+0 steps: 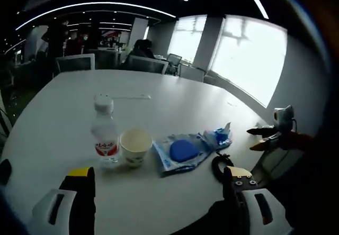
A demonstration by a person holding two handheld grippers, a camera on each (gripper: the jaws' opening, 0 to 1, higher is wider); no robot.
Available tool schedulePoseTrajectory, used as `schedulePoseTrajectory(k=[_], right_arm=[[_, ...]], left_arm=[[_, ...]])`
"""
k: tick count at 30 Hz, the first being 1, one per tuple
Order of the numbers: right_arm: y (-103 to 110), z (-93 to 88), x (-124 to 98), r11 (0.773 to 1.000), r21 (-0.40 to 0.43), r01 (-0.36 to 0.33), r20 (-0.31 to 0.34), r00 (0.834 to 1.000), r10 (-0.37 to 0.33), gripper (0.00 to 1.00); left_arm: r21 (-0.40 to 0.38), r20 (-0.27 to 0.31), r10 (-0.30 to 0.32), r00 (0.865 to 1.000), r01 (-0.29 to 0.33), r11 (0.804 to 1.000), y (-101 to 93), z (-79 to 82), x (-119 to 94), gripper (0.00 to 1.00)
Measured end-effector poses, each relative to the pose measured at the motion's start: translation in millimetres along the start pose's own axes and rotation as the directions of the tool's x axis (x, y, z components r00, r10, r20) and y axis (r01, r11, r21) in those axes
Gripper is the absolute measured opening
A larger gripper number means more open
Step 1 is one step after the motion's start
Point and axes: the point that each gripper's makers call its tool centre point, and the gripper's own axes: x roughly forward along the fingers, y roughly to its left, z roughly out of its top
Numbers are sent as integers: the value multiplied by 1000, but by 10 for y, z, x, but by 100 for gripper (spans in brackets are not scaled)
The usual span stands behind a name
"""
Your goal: Arrange the tabletop items into an orderly group along one side of the table until the central work area is clear of visible clutter.
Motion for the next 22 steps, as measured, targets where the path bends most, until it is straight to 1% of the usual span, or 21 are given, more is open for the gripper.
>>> schedulePoseTrajectory(k=[4, 7, 9, 17, 22], right_arm=[[-20, 32, -10, 1000, 5, 3, 12, 1000, -3, 99], [-47, 24, -8, 1000, 2, 6, 10, 1000, -6, 99], [-53, 19, -7, 1000, 5, 8, 11, 1000, -8, 99], [-30, -20, 8, 1000, 9, 7, 1, 1000, -7, 99], [-29, -8, 10, 1000, 8, 7, 5, 1000, -7, 99]], left_arm=[[14, -7, -10, 1000, 10, 1000, -20, -9, -4, 100], [17, -3, -16, 1000, 16, 1000, -42, 7, 2, 100], [15, -10, -19, 1000, 19, 1000, -44, -6, 19, 100], [20, -11, -33, 999, 33, 999, -88, -5, 38, 100], [21, -12, -37, 999, 37, 999, -98, -14, 30, 100]])
